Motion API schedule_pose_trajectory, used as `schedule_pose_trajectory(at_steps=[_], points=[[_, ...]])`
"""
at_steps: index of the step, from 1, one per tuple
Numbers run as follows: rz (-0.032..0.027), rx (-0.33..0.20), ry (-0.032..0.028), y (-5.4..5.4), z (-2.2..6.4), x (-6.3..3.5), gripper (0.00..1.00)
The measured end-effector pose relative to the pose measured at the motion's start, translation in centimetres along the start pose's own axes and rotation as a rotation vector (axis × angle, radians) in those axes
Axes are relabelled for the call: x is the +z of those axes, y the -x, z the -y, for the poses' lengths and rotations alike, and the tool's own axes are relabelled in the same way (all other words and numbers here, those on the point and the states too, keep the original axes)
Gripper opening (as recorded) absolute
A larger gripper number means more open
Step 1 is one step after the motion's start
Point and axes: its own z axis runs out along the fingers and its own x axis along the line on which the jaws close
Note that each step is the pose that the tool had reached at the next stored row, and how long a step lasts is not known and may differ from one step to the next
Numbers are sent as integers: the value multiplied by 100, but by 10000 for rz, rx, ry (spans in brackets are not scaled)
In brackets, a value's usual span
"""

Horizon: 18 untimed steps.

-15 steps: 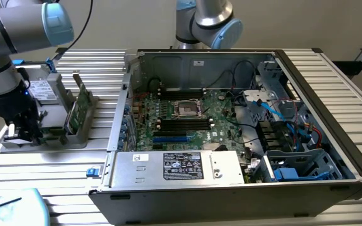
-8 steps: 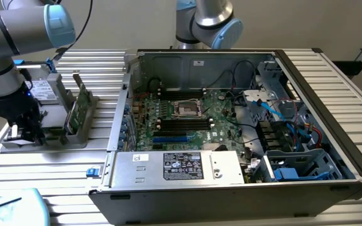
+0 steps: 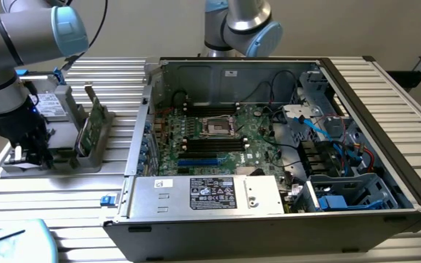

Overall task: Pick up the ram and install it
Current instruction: 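Pick up the ram and move it above insertion slot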

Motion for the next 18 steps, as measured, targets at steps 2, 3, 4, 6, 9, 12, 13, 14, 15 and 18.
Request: schedule_pose_trajectory(at_steps=[2,3,4,6,9,12,13,14,15,18], points=[[0,0,3,0,0,8,31],[0,1,6,0,0,10,31],[1,1,6,1,1,12,31],[1,1,7,0,1,13,31],[3,22,7,1,1,17,31],[8,99,9,4,0,23,31],[10,130,8,7,0,25,31],[12,165,9,10,0,28,31],[14,197,9,13,0,30,31],[16,231,10,15,-1,32,31]])
